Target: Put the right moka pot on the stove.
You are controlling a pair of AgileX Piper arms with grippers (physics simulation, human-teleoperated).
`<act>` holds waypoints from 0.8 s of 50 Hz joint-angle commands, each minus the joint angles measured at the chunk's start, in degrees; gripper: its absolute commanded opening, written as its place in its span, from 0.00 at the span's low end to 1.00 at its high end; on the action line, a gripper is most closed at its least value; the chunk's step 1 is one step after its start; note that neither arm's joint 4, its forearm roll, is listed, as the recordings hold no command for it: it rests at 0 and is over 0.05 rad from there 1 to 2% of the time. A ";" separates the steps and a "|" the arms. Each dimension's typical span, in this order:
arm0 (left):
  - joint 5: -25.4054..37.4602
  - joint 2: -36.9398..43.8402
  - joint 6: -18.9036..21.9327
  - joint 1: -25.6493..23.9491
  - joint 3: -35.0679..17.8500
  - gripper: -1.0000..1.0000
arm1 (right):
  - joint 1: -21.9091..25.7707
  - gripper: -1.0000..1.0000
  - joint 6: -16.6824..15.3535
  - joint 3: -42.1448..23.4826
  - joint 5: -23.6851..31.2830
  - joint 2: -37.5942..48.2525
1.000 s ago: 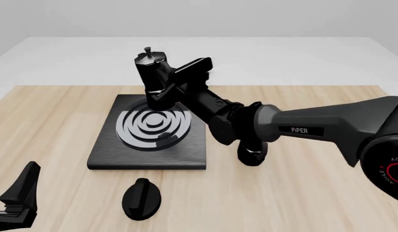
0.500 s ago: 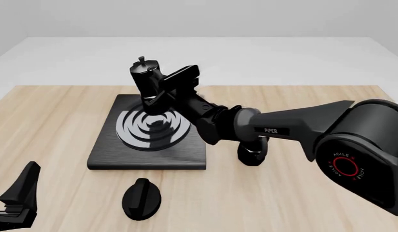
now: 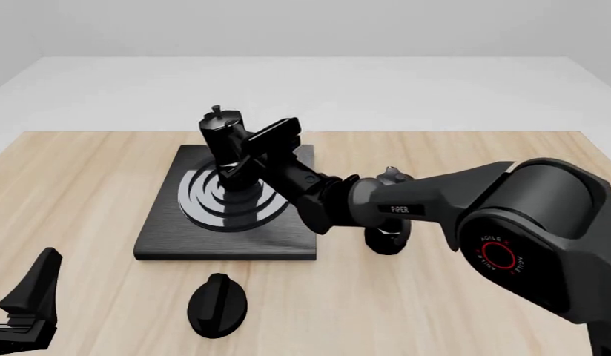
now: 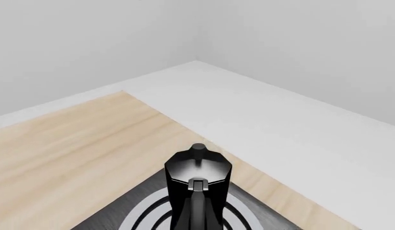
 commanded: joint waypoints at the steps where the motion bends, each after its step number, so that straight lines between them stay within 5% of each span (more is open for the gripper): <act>1: 0.00 0.00 0.00 0.00 0.00 1.00 | -0.23 0.00 0.98 0.48 -1.34 -1.20; 18: 0.00 0.00 0.00 0.00 0.00 1.00 | 0.12 0.00 0.90 6.41 -3.08 -3.67; 19: 0.00 0.00 0.00 0.00 0.00 1.00 | -0.01 1.00 0.89 6.82 -3.12 -4.03; 40: 0.00 0.00 0.00 0.00 0.00 1.00 | 2.71 1.00 1.22 16.88 -2.21 -17.44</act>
